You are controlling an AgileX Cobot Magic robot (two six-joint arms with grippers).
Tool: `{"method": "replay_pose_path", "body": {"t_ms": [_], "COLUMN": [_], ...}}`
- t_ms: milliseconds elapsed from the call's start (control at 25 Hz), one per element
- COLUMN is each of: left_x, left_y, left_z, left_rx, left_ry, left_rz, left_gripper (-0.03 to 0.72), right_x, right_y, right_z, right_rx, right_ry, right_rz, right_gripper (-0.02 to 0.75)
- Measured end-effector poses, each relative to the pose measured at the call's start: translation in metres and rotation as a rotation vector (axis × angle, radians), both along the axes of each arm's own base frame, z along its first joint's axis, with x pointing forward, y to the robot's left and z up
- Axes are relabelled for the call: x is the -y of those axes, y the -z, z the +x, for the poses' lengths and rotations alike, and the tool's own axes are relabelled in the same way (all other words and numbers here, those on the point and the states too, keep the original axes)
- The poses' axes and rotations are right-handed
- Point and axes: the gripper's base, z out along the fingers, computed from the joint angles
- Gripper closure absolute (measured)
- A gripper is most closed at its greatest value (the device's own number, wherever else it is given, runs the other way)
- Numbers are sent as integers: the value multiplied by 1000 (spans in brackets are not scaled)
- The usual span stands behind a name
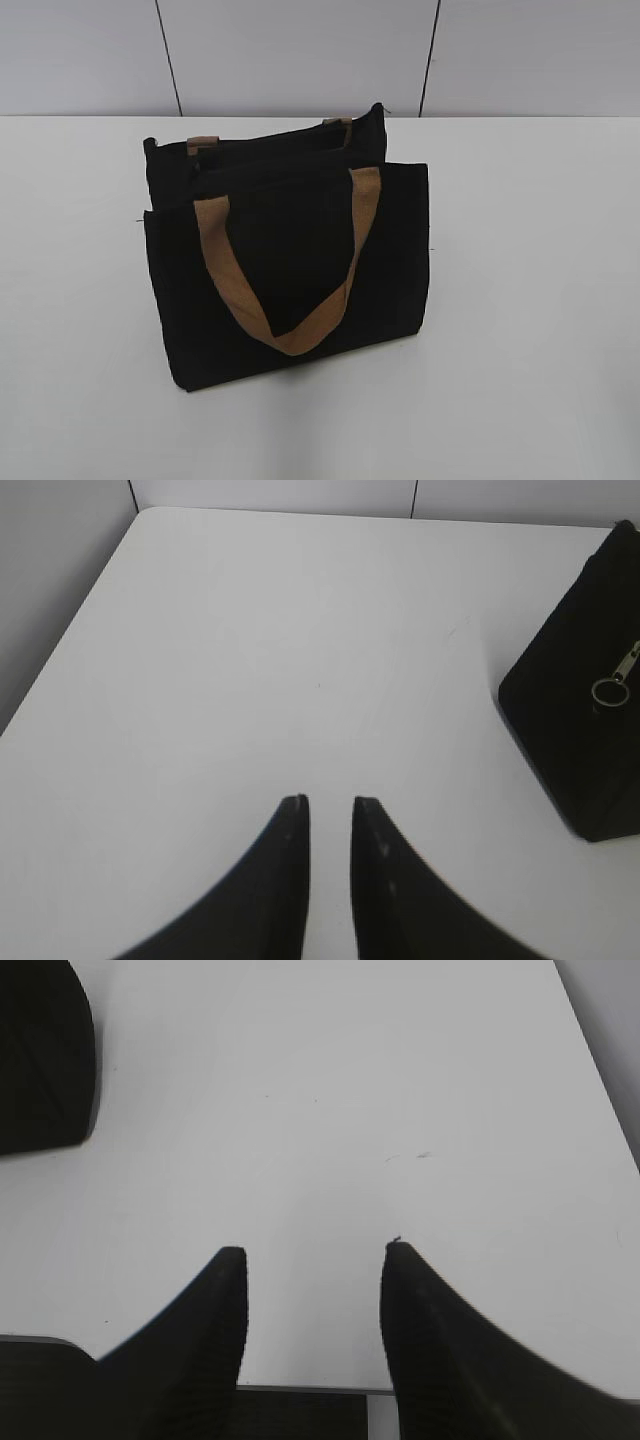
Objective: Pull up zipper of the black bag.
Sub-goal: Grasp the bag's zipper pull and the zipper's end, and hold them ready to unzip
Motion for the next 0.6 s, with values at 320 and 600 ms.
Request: {"method": "replay_pose_path", "body": {"t_ms": [320, 600], "left_x": [0, 0], "left_y": [0, 0], "left_z": [0, 0], "left_rx": [0, 0], "left_ry": [0, 0], "left_rz": [0, 0], "left_gripper": [573, 573], "right_x": [0, 0], "right_y": [0, 0], "right_z": [0, 0], "right_rx": [0, 0], "right_ry": [0, 0], "right_rz": [0, 0], "right_gripper": [398, 398]}}
